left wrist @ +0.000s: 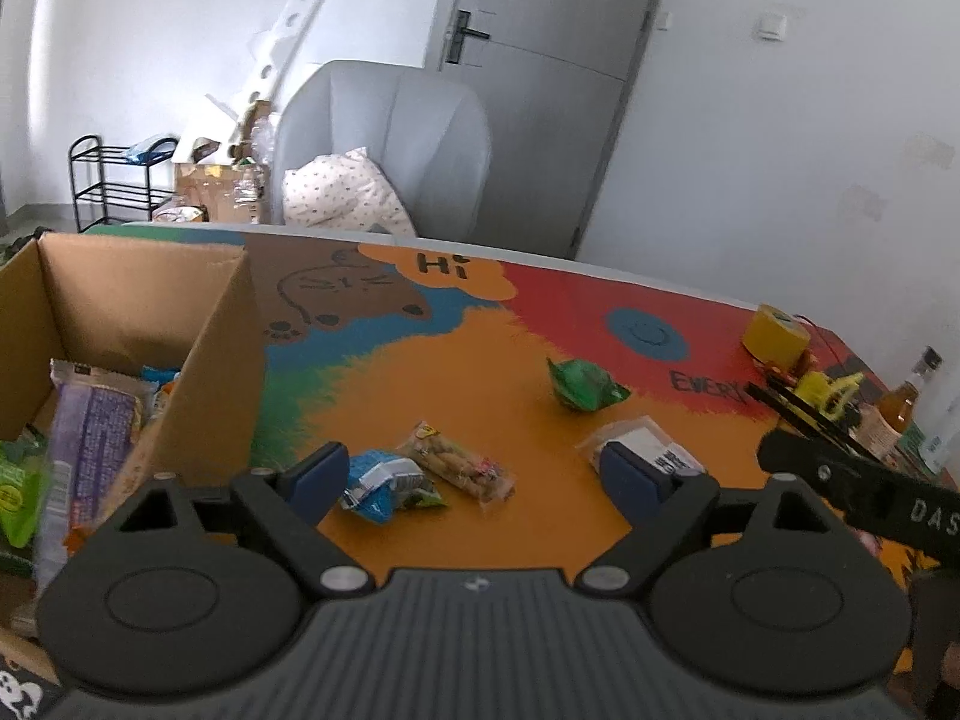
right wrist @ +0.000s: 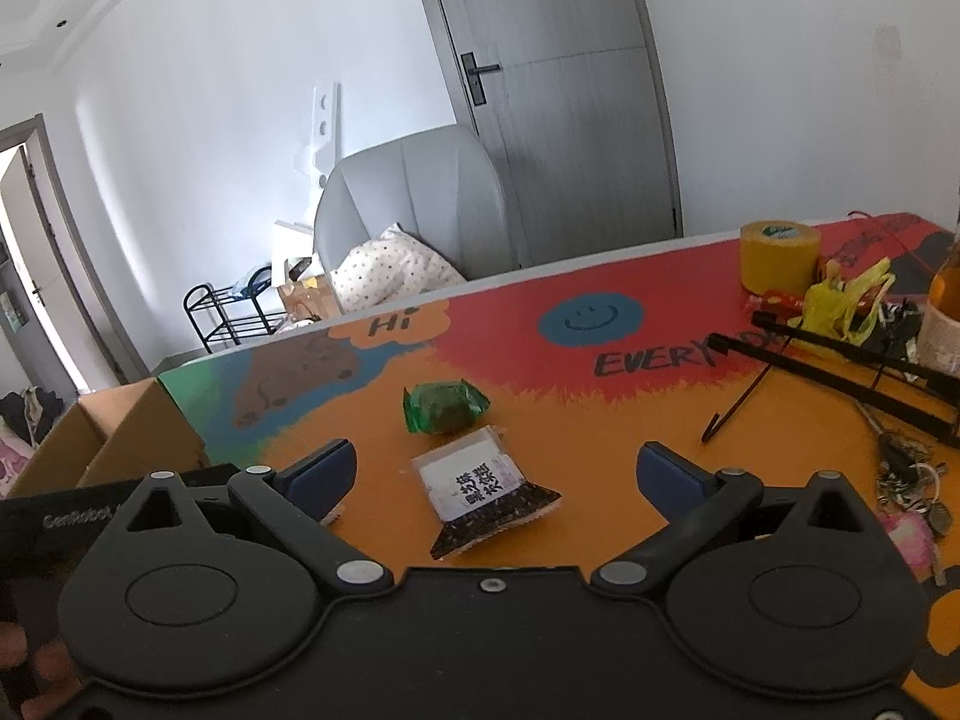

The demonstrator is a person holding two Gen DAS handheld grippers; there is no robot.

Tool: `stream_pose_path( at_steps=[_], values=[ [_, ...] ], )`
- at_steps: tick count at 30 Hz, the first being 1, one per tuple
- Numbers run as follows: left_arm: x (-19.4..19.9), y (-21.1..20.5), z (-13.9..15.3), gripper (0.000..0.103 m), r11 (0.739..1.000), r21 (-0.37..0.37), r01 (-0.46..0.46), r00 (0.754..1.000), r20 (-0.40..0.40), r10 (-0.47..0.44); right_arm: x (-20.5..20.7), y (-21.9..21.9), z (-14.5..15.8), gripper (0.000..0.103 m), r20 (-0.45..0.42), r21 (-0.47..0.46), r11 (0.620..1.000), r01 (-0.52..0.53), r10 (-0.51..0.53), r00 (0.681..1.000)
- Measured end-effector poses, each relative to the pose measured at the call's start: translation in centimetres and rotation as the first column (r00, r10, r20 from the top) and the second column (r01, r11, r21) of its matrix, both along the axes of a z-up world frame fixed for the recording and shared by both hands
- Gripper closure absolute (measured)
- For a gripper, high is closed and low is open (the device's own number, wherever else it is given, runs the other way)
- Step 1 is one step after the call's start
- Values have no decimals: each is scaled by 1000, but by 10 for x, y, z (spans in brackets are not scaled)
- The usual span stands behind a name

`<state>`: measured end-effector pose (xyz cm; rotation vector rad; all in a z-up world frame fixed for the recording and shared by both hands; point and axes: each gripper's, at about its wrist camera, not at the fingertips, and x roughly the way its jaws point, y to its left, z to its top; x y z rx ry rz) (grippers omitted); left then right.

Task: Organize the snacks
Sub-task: 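Grasp the blue wrapped candy with the left tool while the right tool grasps the white sesame pack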

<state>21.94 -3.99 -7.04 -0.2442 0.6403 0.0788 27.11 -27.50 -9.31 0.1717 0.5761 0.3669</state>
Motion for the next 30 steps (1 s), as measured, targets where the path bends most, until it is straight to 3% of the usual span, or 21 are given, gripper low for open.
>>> stream_pose_path(
  at_steps=[2, 5, 12, 24, 29, 30],
  values=[
    [5, 2, -5, 29, 1000, -2, -28, 1000, -10, 28, 5, 1, -4, 7, -12, 7, 1000, -9, 9, 1000],
    [13, 5, -13, 40, 998, -6, -55, 998, -34, 55, 13, 4, -10, 10, -26, 8, 1000, -24, 24, 999],
    [23, 9, -28, 45, 994, 16, -109, 993, -55, 109, 29, 15, -24, 19, -50, -4, 998, -60, 60, 997],
    [34, 13, -50, 47, 987, 39, -154, 985, -76, 156, 46, 37, -34, 22, -48, -46, 993, -113, 111, 993],
    [35, 13, -53, 50, 987, 38, -155, 986, -63, 157, 50, 44, -44, 36, -87, -77, 989, -127, 120, 989],
    [35, 13, -53, 53, 987, 40, -155, 986, -63, 157, 50, 44, -46, 45, -104, -76, 988, -132, 124, 987]
  ],
)
